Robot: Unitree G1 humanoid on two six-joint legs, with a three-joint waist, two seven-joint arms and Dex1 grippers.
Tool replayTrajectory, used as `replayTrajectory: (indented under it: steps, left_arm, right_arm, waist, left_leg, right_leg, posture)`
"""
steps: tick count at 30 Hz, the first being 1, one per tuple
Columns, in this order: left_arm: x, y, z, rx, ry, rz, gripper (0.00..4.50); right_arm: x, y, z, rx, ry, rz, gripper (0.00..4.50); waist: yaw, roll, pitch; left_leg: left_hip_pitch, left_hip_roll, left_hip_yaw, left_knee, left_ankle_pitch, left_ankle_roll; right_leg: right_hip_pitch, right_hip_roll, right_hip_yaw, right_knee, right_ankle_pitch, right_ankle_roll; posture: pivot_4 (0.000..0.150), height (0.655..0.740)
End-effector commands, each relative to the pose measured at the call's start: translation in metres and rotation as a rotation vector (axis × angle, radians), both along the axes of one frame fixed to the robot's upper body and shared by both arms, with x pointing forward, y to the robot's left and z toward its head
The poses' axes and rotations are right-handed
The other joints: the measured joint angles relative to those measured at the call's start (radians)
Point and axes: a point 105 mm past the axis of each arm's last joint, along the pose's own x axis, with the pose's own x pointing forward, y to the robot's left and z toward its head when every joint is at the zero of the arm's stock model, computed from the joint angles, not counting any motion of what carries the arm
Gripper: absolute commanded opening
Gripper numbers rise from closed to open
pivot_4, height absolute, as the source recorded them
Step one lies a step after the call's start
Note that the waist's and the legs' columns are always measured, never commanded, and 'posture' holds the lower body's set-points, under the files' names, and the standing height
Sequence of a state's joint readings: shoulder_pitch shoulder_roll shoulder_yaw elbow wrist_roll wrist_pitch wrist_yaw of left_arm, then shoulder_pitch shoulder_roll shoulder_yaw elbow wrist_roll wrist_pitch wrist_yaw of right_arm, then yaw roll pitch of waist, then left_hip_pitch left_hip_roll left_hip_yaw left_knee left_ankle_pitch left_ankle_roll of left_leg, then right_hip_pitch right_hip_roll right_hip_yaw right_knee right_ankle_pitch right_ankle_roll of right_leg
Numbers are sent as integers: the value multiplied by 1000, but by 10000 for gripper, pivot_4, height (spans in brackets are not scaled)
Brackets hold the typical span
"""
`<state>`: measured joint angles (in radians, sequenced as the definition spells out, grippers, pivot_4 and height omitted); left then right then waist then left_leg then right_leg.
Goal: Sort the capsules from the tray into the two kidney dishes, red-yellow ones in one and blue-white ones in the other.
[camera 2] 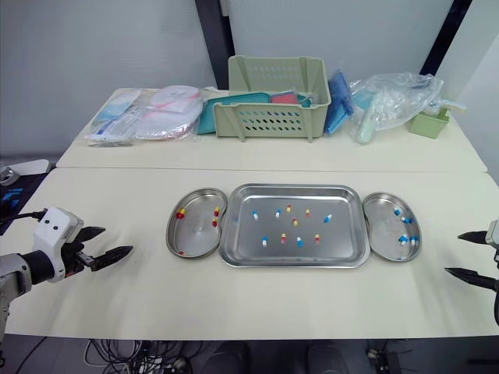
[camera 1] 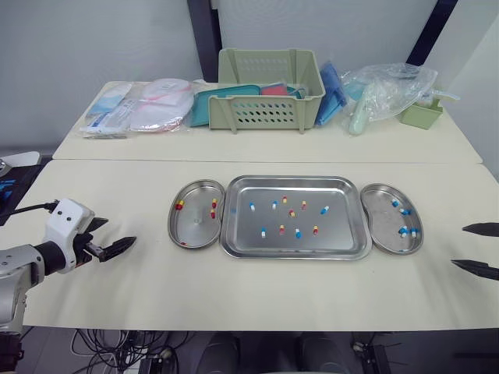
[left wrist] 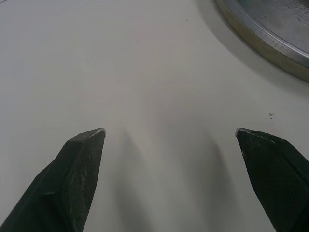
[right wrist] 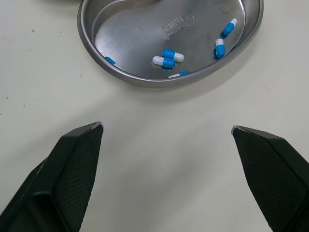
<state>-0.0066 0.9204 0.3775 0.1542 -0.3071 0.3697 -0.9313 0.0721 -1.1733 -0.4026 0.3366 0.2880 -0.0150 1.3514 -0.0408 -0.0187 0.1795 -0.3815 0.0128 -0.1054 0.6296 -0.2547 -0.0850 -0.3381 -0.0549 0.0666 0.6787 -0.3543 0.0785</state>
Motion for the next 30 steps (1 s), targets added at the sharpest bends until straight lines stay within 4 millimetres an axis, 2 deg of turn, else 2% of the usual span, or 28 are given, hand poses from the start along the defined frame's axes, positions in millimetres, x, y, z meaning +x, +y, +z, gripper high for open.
replayTrajectory:
  steps: [1,4,9,15,19,22,30]
  left_arm:
    - [-1,0,2,17,-4,-13,44838]
    - [-4,3,-7,30,21,-7,44838]
    - [-5,10,-4,-7,-15,-5,44838]
    - [-13,18,-12,-37,1,28,44838]
    - [-18,15,-15,-41,10,7,44838]
    - [-22,9,-11,-119,26,-31,44838]
    - [-30,12,-12,-134,31,-25,44838]
  right_arm:
    - [2,-5,10,-17,-40,-7,45000]
    - [3,-10,12,-27,-37,-16,45000]
    - [8,-14,16,-42,-78,-33,45000]
    - [5,-18,16,-43,-101,-51,45000]
    - [3,-18,15,-42,-107,-56,45000]
    - [5,-17,16,-4,-120,-77,45000]
    - [9,-14,14,-2,-127,-76,45000]
  waist:
    - [0,0,0]
    - [-1,0,0]
    - [-2,0,0]
    - [-7,0,0]
    - [-9,1,0]
    - [-12,1,0]
    - [-15,1,0]
  left_leg:
    - [0,0,0,0,0,0]
    - [0,0,0,0,0,0]
    - [0,0,0,0,0,0]
    - [0,0,0,0,0,0]
    - [0,0,0,0,0,0]
    - [0,0,0,0,0,0]
    - [0,0,0,0,0,0]
  right_leg:
    - [0,0,0,0,0,0]
    - [0,0,0,0,0,0]
    - [0,0,0,0,0,0]
    - [0,0,0,0,0,0]
    - [0,0,0,0,0,0]
    - [0,0,0,1,0,0]
    - [0,0,0,1,0,0]
  posture:
    - [1500,7400]
    - [1500,7400]
    - [1500,7400]
    - [1500,7400]
    - [1500,7400]
    - [1500,7400]
    - [1500,7400]
